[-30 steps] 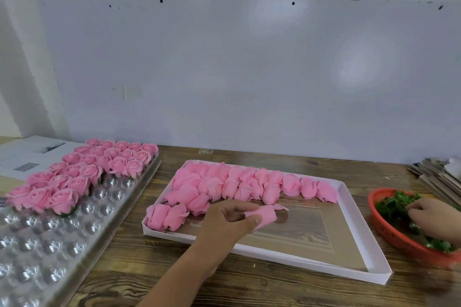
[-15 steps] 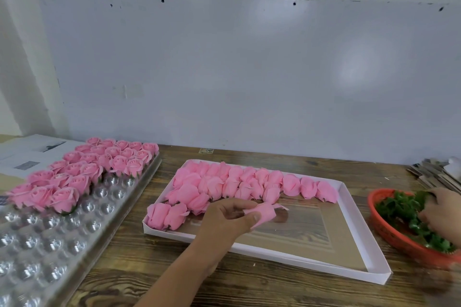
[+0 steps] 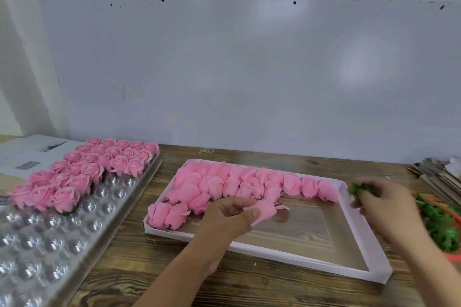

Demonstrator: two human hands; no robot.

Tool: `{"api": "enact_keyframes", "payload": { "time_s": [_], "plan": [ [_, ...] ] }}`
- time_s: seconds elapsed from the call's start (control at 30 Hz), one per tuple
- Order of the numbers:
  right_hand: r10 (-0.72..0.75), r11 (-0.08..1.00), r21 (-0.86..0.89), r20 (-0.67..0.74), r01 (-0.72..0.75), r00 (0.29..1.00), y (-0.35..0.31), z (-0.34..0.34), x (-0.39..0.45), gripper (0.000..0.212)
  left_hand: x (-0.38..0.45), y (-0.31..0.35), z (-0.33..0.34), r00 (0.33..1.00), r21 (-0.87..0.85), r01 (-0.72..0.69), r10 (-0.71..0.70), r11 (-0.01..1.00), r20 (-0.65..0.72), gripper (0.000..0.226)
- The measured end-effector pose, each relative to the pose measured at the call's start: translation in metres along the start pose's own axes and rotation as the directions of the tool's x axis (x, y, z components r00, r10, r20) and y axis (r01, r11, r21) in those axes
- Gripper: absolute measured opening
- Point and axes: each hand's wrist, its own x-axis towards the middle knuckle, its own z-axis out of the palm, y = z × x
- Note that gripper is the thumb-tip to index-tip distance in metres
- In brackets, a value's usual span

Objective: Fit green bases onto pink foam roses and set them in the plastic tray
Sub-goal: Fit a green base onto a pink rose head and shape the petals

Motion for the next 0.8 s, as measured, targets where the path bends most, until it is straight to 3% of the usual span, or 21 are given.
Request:
{"api": "enact_keyframes", "payload": {
  "time_s": [0.07, 0.27, 0.37, 0.5, 0.8],
  "plan": [
    [-0.009, 0.991, 0.131, 0.069, 0.0, 0.998, -0.019, 0.029, -0.018, 0.037, 0.0, 0.0, 0.0, 1.0, -0.007, 0.007, -0.006, 1.0, 0.016, 0.027],
    [-0.04, 0.962, 0.272, 0.211, -0.019, 0.977, -0.043, 0.08, -0.046, 0.041, -0.001, -0.001, 0.001, 0.999, -0.013, -0.003, 0.004, 1.0, 0.046, 0.032],
    [-0.071, 0.965, 0.263, 0.227, 0.009, 0.971, -0.047, 0.085, -0.05, 0.05, -0.001, 0.0, 0.0, 0.999, 0.006, -0.002, 0.002, 1.0, 0.041, 0.023],
    [-0.104, 0.965, 0.259, 0.245, 0.039, 0.964, -0.045, 0.084, -0.053, 0.038, -0.001, 0.0, 0.001, 0.999, -0.006, -0.003, 0.004, 1.0, 0.032, 0.021],
    [-0.24, 0.857, 0.513, 0.307, 0.052, 0.921, -0.05, 0.08, -0.074, 0.043, 0.0, 0.0, -0.001, 0.999, -0.04, -0.005, 0.003, 0.999, -0.038, 0.034]
  ]
}}
